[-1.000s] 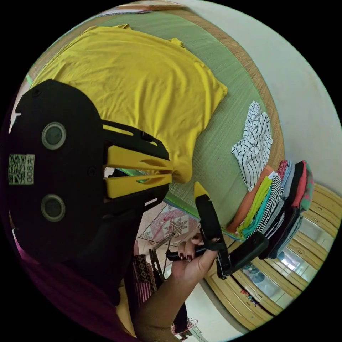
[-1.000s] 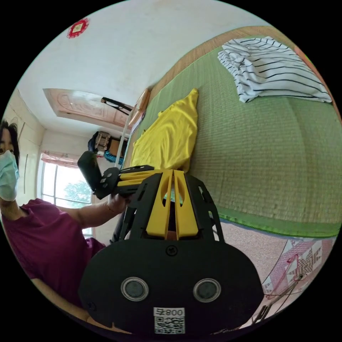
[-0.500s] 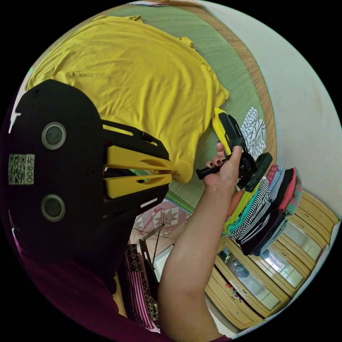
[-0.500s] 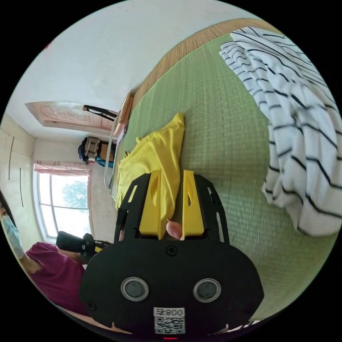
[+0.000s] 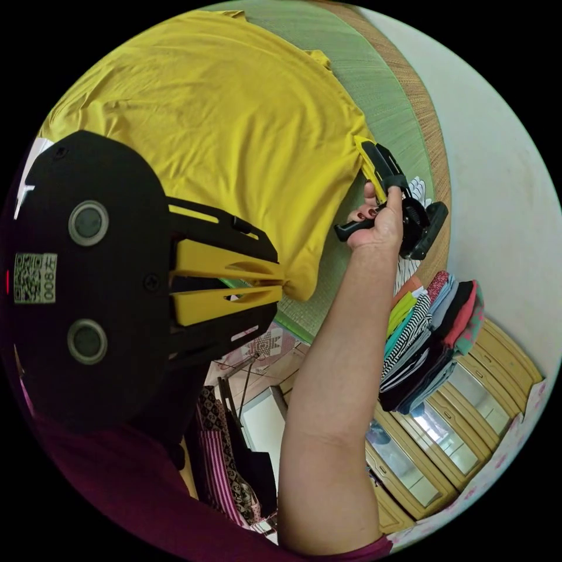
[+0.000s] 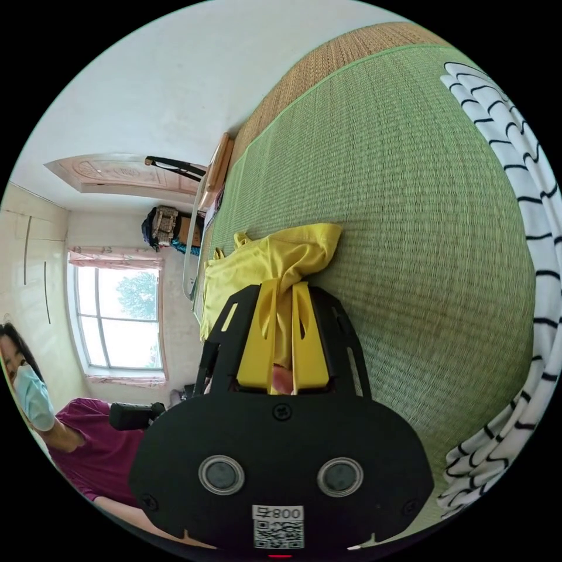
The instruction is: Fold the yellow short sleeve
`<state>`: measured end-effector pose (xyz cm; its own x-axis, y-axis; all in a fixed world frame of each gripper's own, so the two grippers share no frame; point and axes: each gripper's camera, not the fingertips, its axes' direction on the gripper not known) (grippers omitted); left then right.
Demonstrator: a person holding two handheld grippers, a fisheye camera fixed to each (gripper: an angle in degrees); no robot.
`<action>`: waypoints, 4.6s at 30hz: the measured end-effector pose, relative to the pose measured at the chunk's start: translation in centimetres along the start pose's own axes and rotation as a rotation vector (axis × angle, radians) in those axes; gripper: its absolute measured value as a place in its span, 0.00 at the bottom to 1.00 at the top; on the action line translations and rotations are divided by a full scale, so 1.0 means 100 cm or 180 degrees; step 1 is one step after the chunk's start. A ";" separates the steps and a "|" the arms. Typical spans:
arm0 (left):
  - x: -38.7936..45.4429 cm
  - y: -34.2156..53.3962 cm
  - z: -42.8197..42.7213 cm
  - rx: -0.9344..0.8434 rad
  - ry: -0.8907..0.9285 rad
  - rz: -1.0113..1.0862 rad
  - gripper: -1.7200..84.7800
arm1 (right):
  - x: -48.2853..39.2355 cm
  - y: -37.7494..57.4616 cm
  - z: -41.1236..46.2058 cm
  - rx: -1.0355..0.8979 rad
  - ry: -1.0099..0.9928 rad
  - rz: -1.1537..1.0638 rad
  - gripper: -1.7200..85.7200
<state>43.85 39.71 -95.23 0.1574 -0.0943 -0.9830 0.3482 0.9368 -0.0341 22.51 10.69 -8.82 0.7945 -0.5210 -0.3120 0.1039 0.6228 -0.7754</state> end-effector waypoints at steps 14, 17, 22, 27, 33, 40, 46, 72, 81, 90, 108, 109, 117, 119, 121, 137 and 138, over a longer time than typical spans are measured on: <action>0.008 -0.046 -0.076 0.0193 0.0299 0.0170 0.04 | -0.018 0.004 -0.105 0.0231 0.0209 0.0183 0.04; 0.002 -0.045 -0.104 0.0250 0.0360 0.0120 0.04 | -0.029 0.007 -0.124 0.0265 0.0209 0.0226 0.04; -0.021 -0.035 -0.176 0.0456 0.0479 -0.0047 0.04 | -0.070 0.000 -0.151 0.0353 0.0253 0.0198 0.04; -0.053 0.000 -0.278 0.0827 0.0595 -0.0301 0.03 | -0.142 -0.008 -0.180 0.0509 0.0168 0.0077 0.04; -0.111 0.092 -0.418 0.1373 0.0615 -0.0915 0.03 | -0.254 -0.023 -0.188 0.0608 0.0064 -0.0252 0.04; -0.181 0.229 -0.557 0.1934 0.0355 -0.1810 0.03 | -0.379 -0.052 -0.151 0.0445 0.0064 -0.0594 0.04; -0.234 0.323 -0.615 0.2328 0.0555 -0.2493 0.03 | -0.462 -0.080 -0.104 0.0175 0.0354 -0.0668 0.04; -0.296 0.477 -0.739 0.2927 0.1046 -0.3706 0.03 | -0.659 -0.157 -0.092 -0.0693 0.1201 -0.0766 0.05; -0.276 0.497 -0.766 0.2950 0.0999 -0.3878 0.03 | -0.709 -0.168 -0.127 -0.0834 0.1191 -0.0906 0.07; -0.246 0.469 -0.813 0.2974 0.0722 -0.3494 0.02 | -0.764 -0.159 -0.184 -0.0743 0.1172 -0.1299 0.07; -0.210 0.342 -0.798 0.1753 -0.0300 -0.2876 0.06 | -0.777 -0.139 -0.243 -0.0678 0.1643 -0.1436 0.10; -0.208 0.339 -0.795 0.1712 -0.0342 -0.2891 0.05 | -0.781 -0.139 -0.240 -0.0685 0.1709 -0.1499 0.10; -0.199 0.331 -0.786 0.1674 -0.0349 -0.2923 0.03 | -0.812 -0.141 -0.197 -0.0882 0.2432 -0.2195 0.11; -0.198 0.329 -0.785 0.1672 -0.0347 -0.2924 0.03 | -0.810 -0.140 -0.191 -0.0967 0.2488 -0.2263 0.09; -0.197 0.330 -0.786 0.1709 -0.0324 -0.2935 0.03 | -0.810 -0.137 -0.191 -0.0985 0.2524 -0.2342 0.07; -0.204 0.353 -0.787 0.2006 -0.0402 -0.3102 0.03 | -0.782 -0.168 -0.205 -0.0995 0.2153 -0.2168 0.03; -0.203 0.354 -0.787 0.2016 -0.0409 -0.3096 0.03 | -0.779 -0.168 -0.207 -0.0969 0.2095 -0.2171 0.04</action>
<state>-19.78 101.28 -90.69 -0.3498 -0.7472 -0.5651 0.7665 0.1186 -0.6313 -53.49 28.74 17.12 0.1222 -0.9891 0.0820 0.1836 -0.0587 -0.9812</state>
